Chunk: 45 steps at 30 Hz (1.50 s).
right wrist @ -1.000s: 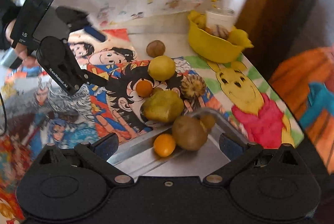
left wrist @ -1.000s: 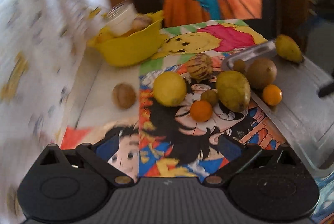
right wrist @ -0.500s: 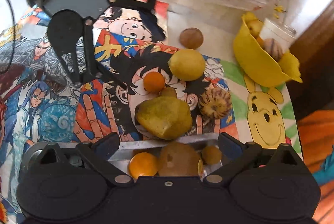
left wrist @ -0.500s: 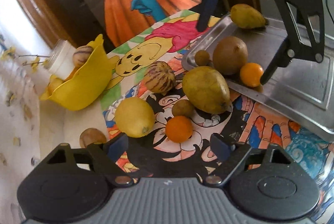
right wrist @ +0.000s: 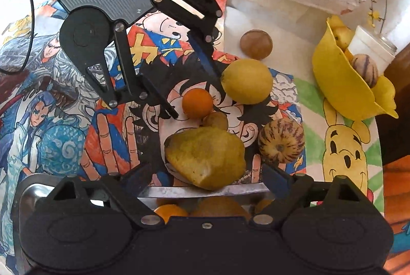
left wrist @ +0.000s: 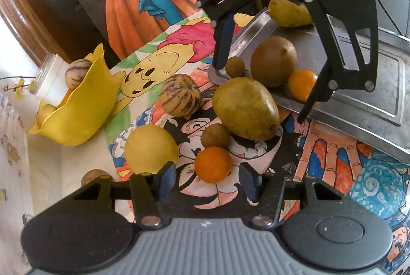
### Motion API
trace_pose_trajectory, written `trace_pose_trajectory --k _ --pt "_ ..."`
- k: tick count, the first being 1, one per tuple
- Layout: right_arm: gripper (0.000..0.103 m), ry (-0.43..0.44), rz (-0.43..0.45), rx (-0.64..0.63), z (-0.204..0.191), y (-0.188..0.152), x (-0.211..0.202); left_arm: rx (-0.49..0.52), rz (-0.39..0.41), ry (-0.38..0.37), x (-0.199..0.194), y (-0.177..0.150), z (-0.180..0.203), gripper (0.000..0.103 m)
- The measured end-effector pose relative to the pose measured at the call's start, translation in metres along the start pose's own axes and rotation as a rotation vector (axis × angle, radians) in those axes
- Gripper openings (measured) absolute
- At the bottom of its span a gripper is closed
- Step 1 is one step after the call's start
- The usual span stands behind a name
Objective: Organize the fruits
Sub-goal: 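Grasp a tangerine with the left gripper while the right grasps a yellow-green pear, then carry the tangerine onto the tray with the left gripper while the right places the pear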
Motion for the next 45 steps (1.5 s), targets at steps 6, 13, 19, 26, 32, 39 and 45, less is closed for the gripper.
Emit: trace_pose_trajectory --k 6,13,19,26,32,39,45 --pt "0.091 0.014 -0.007 -0.011 0.0 0.001 0.005 0.004 -0.005 -0.022 0.006 0.004 -0.002 0.051" --pt "0.087 0.016 -0.011 -0.037 0.004 0.002 0.012 -0.003 -0.011 -0.05 0.009 0.005 -0.002 0.036" --pt "0.085 0.023 -0.016 -0.063 0.002 0.003 0.019 -0.006 -0.018 -0.058 0.009 0.005 -0.003 0.036" --pt "0.077 0.015 -0.013 -0.066 0.002 0.004 0.024 -0.027 -0.012 -0.067 0.011 0.005 -0.006 0.034" --pt "0.075 0.014 0.001 -0.059 0.001 0.005 0.026 -0.057 -0.016 -0.047 0.007 0.003 -0.003 0.034" --pt "0.072 0.008 0.013 -0.017 0.001 0.004 0.025 -0.169 -0.031 0.017 0.004 0.0 -0.001 0.033" --pt "0.072 -0.003 0.013 0.042 0.004 0.004 0.025 -0.332 -0.042 0.067 -0.003 -0.008 -0.004 0.033"
Point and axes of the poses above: each gripper's, at about its wrist camera, not at the fingertips, and x roughly the way its jaws point, z to its right, y to its top, the point moved 3 cm from there along x, roughly the way its jaws point, and after that the axes turned 3 degrees about -z, right-handed, at the moved point
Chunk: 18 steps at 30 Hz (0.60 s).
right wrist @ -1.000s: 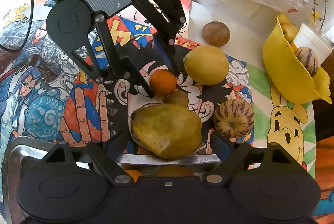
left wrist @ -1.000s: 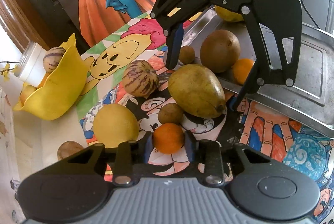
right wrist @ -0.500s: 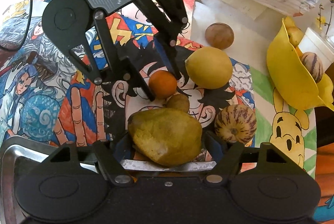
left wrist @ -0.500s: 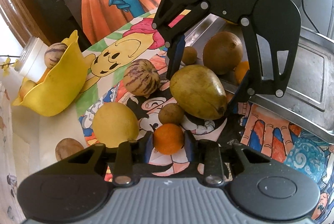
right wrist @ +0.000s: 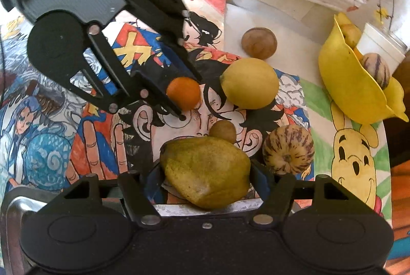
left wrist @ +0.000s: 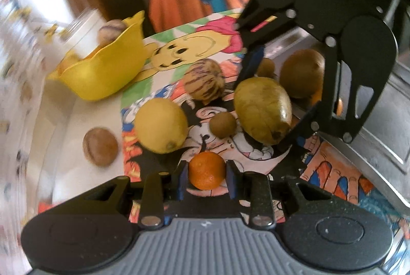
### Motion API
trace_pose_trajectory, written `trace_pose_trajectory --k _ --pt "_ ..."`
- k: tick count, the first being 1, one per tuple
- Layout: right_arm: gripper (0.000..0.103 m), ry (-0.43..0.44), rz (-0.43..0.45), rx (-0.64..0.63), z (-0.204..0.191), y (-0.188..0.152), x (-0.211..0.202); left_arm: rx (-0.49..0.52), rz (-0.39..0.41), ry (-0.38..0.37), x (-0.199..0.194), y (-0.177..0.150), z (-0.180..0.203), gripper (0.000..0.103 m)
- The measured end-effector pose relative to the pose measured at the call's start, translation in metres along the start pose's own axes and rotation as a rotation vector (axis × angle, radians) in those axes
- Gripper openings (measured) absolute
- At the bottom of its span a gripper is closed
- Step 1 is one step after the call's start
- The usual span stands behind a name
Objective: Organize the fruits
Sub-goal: 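Carry the tangerine onto the tray with the left gripper while the right places the pear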
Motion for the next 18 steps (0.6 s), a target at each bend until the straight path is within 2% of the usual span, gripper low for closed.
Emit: trace_pose_trajectory --k 7,18 --pt "0.071 -0.062 0.027 0.066 -0.003 -0.003 -0.004 -0.291 0.0 0.013 -0.005 -0.008 -0.018 0.033" --pt "0.071 -0.113 0.091 0.136 -0.027 -0.003 -0.013 -0.564 -0.014 0.044 -0.016 -0.02 -0.034 0.033"
Point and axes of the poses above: each gripper's, at about its wrist camera, not at the fingertips, and x roughly the way its jaws point, z to its right, y to its top, the point moved 3 cm from there along x, roughly the way its jaws point, and after that the axes turned 3 degrees about -z, right-handed, at the moved point
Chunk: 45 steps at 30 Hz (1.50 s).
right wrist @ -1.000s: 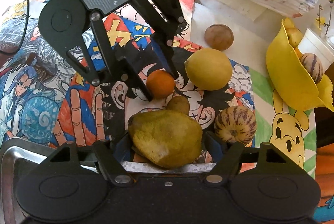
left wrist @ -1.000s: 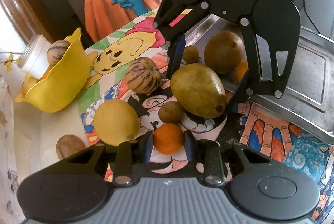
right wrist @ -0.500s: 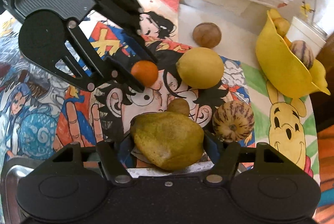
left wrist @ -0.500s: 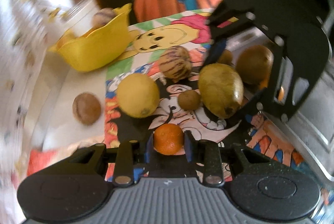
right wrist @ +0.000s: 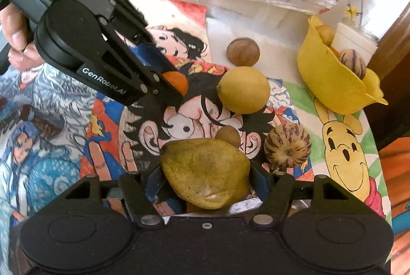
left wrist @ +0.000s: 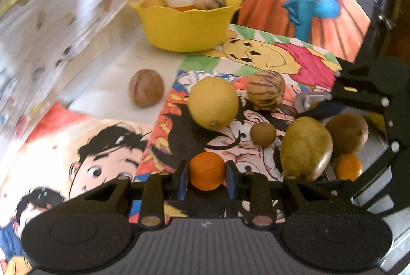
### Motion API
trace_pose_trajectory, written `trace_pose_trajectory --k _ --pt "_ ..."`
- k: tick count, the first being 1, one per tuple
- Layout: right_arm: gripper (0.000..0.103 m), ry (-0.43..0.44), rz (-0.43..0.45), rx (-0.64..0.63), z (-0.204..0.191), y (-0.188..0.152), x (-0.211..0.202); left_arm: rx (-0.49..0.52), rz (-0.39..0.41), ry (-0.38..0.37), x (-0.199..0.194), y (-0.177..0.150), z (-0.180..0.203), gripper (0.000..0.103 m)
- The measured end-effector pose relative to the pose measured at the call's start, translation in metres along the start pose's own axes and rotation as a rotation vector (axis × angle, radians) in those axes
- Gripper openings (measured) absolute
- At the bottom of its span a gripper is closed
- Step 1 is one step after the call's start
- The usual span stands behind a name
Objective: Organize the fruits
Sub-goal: 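Carry the tangerine onto the tray with the left gripper while the right places the pear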
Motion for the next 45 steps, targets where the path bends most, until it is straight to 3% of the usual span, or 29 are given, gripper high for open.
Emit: trace_pose_trajectory --k 10,15,23,34,40,45 --pt "0.071 -0.06 0.079 0.102 -0.03 0.001 -0.042 -0.074 -0.004 -0.012 -0.022 -0.019 -0.005 0.033" --pt "0.071 -0.107 0.091 0.253 -0.032 -0.008 -0.074 -0.072 0.003 -0.034 -0.035 -0.02 0.005 0.033" --pt "0.071 -0.239 0.065 0.532 -0.029 -0.045 -0.116 -0.013 0.026 -0.131 -0.055 -0.013 0.042 0.033" --pt "0.071 -0.396 -0.006 0.725 -0.011 -0.115 -0.138 0.126 -0.009 -0.28 -0.045 -0.028 0.112 0.033" --pt "0.071 -0.393 -0.033 0.733 -0.001 -0.138 -0.13 0.174 -0.027 -0.294 -0.036 -0.036 0.135 0.033" --pt "0.071 -0.359 -0.043 0.729 0.008 -0.14 -0.115 0.229 -0.021 -0.252 -0.028 -0.038 0.148 0.033"
Point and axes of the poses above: each gripper's, at about its wrist camera, not at the fingertips, and x roughly the way its jaws point, z to its right, y to its top, the point moved 3 cm from there along x, roughly the way its jaws point, and after that the axes turned 3 degrees about -z, right-handed, at the moved point
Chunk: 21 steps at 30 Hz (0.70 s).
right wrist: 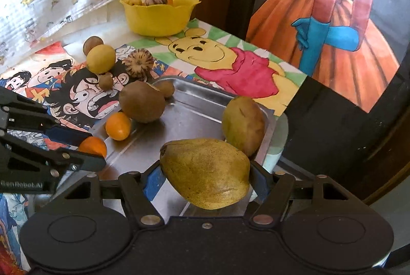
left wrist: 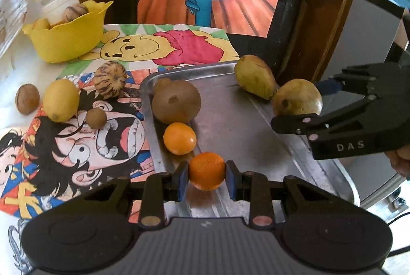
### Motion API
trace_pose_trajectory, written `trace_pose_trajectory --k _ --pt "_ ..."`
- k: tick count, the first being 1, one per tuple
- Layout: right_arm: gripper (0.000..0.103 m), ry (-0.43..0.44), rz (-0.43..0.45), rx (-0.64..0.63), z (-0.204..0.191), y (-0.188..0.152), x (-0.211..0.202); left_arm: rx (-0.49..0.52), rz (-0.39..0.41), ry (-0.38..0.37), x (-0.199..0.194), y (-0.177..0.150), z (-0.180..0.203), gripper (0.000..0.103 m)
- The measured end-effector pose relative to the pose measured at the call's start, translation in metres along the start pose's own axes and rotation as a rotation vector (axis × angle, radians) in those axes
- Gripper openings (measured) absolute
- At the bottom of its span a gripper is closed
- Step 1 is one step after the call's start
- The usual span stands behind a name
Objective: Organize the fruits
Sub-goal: 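Carry the tangerine onto the tray with the left gripper while the right places the pear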
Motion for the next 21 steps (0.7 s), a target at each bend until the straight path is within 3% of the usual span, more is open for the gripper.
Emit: trace_pose_trajectory --k 10,21 --pt "0.071 0.013 -0.043 0.033 0.006 0.013 0.031 0.032 -0.01 0.043 0.015 0.001 0.001 0.033" --pt "0.072 0.022 -0.059 0.068 0.007 0.011 0.038 0.015 -0.009 0.028 0.015 0.001 -0.002 0.035"
Point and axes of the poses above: each gripper's, at about its wrist camera, not at the fingertips, and x roughly the way its jaws point, z to its right, y to its top, the point moved 3 cm from there along x, roughly the way its jaws point, and after that the axes turned 3 degrees about -z, right-handed, at the moved point
